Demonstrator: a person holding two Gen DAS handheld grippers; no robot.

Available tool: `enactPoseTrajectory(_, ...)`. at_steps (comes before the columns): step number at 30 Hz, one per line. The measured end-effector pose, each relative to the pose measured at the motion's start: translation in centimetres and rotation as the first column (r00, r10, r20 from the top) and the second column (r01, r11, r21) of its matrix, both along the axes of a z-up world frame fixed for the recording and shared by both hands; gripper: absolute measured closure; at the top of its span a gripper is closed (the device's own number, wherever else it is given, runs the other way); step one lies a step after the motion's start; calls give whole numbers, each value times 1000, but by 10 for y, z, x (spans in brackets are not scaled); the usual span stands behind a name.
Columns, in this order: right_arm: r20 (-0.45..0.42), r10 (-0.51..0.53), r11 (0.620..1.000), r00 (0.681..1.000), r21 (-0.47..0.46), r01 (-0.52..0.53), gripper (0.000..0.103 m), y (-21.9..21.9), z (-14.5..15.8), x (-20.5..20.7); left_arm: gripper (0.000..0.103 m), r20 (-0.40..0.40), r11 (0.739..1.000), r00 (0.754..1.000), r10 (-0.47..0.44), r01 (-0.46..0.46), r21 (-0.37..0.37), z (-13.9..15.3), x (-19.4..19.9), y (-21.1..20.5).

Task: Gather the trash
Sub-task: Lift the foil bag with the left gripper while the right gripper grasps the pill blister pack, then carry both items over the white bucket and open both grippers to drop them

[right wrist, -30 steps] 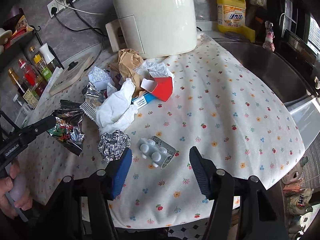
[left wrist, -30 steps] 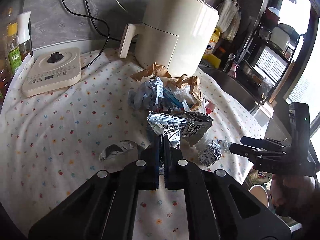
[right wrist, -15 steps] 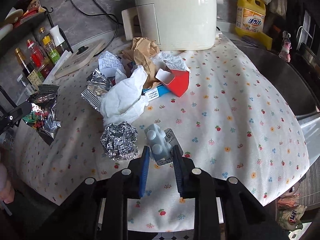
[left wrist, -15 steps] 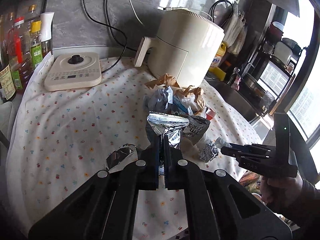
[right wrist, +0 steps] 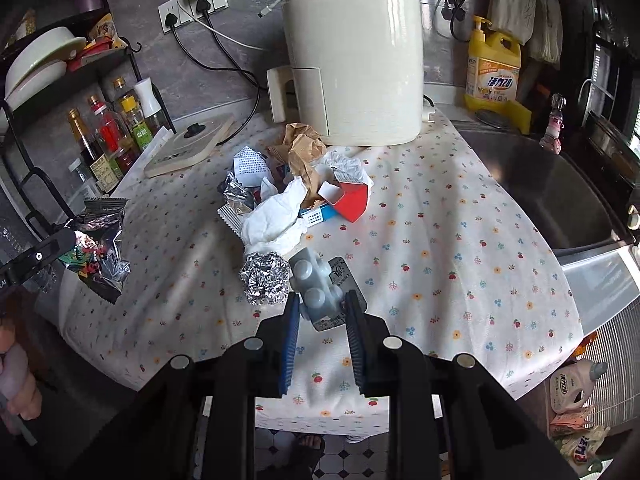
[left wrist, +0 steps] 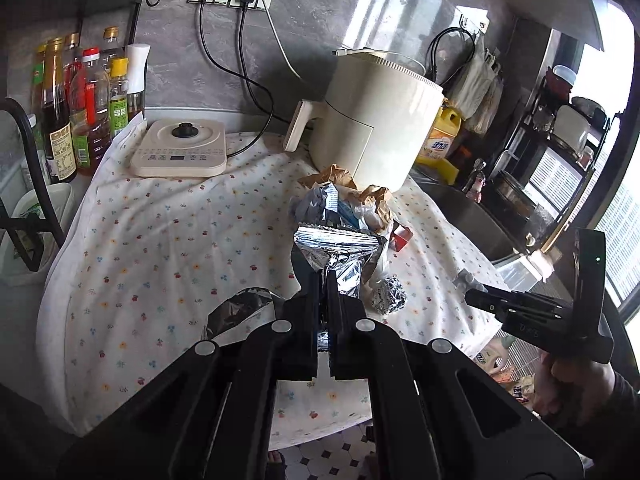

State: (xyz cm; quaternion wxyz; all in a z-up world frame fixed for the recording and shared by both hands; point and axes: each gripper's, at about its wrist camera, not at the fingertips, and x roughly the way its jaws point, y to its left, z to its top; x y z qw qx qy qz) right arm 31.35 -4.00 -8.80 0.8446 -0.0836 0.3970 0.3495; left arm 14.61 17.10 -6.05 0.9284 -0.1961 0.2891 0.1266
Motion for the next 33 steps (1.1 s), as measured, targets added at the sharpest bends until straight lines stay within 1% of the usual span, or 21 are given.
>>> enactPoseTrajectory(3, 1, -18, 1000, 1000, 24, 18, 80, -32, 9, -15, 99, -1, 999, 999, -38, 38, 9, 5, -6, -28)
enactPoseTrajectory(7, -28, -68, 996, 997, 46, 70, 80, -77, 11, -30, 99, -32, 996, 996, -87, 88, 18, 3, -8, -64)
enactPoseTrajectory(16, -70, -150, 987, 986, 55, 154, 79, -164, -2, -61, 99, -53, 985, 984, -168, 169, 29, 5, -17, -139)
enactPoseTrajectory(21, -100, -167, 985, 981, 35, 171, 79, -199, -19, -73, 99, -60, 982, 981, -185, 188, 33, 4, -29, -175)
enactPoseTrajectory(27, -136, -198, 979, 971, 13, 202, 79, -240, -45, -90, 99, -98, 975, 971, -218, 221, 18, -11, -40, -217)
enactPoseTrajectory(30, -166, -248, 968, 955, 2, 252, 79, -270, -60, -97, 99, -119, 968, 961, -248, 250, 3, -22, -39, -239)
enactPoseTrajectory(33, -204, -316, 947, 926, -15, 320, 79, -307, -74, -102, 99, -129, 956, 948, -292, 293, -17, -32, -34, -264)
